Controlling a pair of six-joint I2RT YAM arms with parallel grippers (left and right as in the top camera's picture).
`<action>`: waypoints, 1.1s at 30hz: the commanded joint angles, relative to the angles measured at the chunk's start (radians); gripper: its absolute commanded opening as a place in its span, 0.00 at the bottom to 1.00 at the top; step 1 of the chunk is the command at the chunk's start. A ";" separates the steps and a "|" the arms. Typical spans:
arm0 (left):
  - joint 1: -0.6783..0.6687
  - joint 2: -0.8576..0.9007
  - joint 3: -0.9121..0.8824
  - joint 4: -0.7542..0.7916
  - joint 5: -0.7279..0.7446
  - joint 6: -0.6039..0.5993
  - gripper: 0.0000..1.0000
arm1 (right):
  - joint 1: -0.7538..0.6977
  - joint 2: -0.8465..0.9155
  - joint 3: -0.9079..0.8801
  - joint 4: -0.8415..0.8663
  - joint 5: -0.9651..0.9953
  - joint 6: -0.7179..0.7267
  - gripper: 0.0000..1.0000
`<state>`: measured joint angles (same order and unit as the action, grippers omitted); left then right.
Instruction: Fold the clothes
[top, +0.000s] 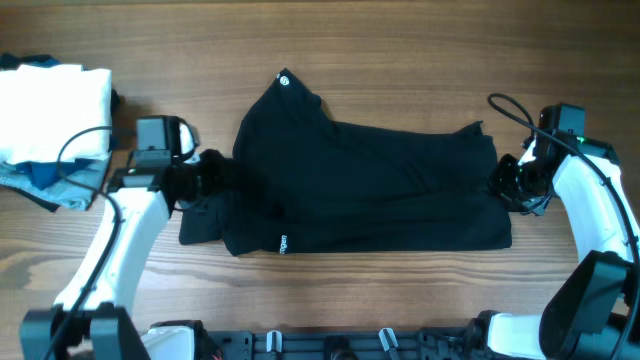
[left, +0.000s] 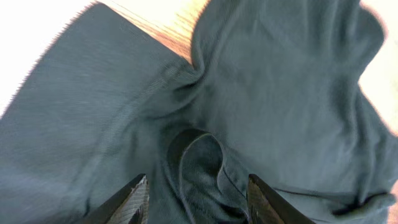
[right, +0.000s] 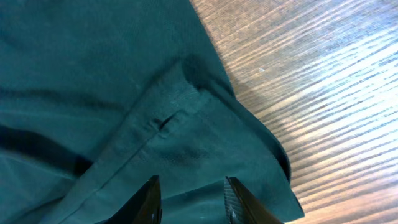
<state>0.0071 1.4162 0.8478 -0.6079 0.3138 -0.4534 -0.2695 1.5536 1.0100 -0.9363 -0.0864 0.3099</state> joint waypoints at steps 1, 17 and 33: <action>-0.077 0.125 0.013 0.041 0.019 0.001 0.51 | -0.003 0.000 0.009 0.001 -0.028 -0.022 0.34; -0.112 0.198 0.054 0.008 0.010 -0.025 0.33 | -0.003 0.000 0.009 0.003 -0.027 -0.022 0.35; -0.134 0.123 0.062 -0.065 -0.189 -0.026 0.33 | -0.003 0.000 0.009 0.005 -0.027 -0.022 0.37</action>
<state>-0.1226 1.5536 0.8982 -0.6636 0.1967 -0.4767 -0.2695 1.5536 1.0100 -0.9344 -0.0975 0.3073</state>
